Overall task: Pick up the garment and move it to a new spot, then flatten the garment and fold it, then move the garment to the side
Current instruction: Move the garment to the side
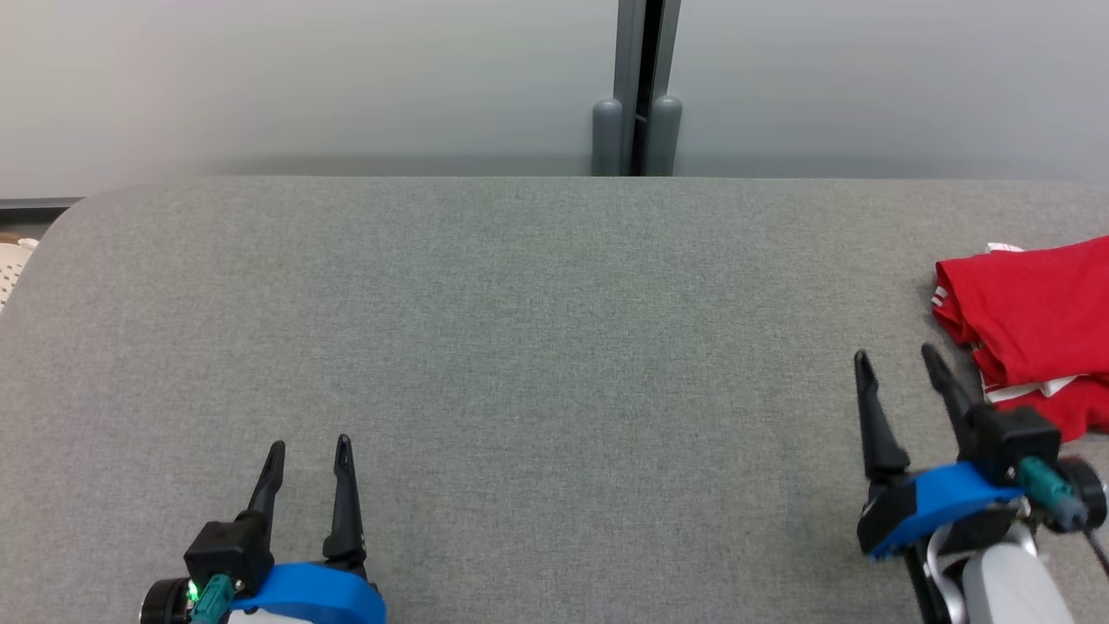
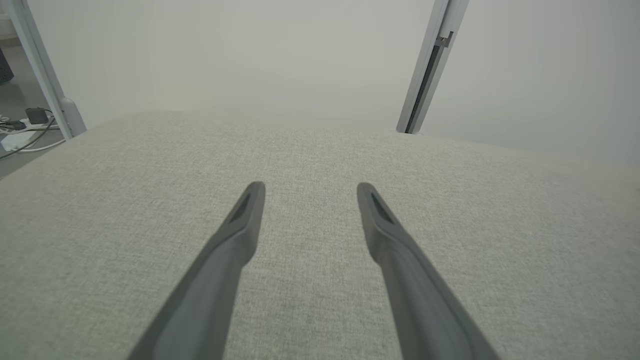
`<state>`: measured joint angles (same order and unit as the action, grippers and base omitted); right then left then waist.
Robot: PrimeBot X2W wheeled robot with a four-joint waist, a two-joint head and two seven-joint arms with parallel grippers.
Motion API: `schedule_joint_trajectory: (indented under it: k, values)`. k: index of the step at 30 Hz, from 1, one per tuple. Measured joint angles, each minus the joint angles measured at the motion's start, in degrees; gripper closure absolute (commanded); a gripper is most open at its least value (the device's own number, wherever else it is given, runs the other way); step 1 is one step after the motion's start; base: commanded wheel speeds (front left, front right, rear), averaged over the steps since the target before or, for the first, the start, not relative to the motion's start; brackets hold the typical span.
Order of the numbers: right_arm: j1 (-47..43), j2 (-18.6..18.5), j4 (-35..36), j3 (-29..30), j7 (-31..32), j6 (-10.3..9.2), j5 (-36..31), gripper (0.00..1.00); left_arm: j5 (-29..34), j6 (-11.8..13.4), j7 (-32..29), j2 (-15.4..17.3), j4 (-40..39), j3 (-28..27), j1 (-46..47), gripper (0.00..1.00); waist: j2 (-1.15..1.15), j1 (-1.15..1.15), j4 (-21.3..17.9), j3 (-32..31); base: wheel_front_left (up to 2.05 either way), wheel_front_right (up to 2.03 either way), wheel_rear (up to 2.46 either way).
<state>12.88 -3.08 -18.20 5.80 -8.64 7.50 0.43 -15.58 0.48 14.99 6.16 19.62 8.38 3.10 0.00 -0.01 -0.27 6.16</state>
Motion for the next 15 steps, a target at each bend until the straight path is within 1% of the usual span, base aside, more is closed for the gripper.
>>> schedule_joint_trajectory:
  k: [2,6,9,15]
  values:
    - [-1.67,0.03,0.10,-0.92,-0.86,0.00,0.36,0.00,-0.23,-0.02,0.00,-0.14,-0.12,-0.14,-0.41,0.00,0.00,0.00,0.13,-0.20,0.00,0.00,0.00]
    - [-6.84,0.27,0.23,-5.26,-3.42,0.00,5.60,0.00,-1.13,0.08,0.00,-0.94,-0.91,-0.91,-3.02,0.00,0.00,0.00,-0.11,-0.88,0.00,0.00,0.00]
    - [-8.68,0.24,-0.04,-5.56,-4.61,0.00,6.54,0.00,-1.05,0.11,0.00,-1.04,-1.20,-1.18,-4.53,0.00,0.00,0.00,-0.50,-1.47,0.00,0.00,0.00]
    - [-8.96,0.21,-1.48,-5.63,-5.79,-0.01,8.15,0.00,-1.52,0.05,0.00,-1.74,-2.44,-1.79,-5.42,0.00,0.00,0.00,-1.42,-2.55,0.00,0.00,0.00]
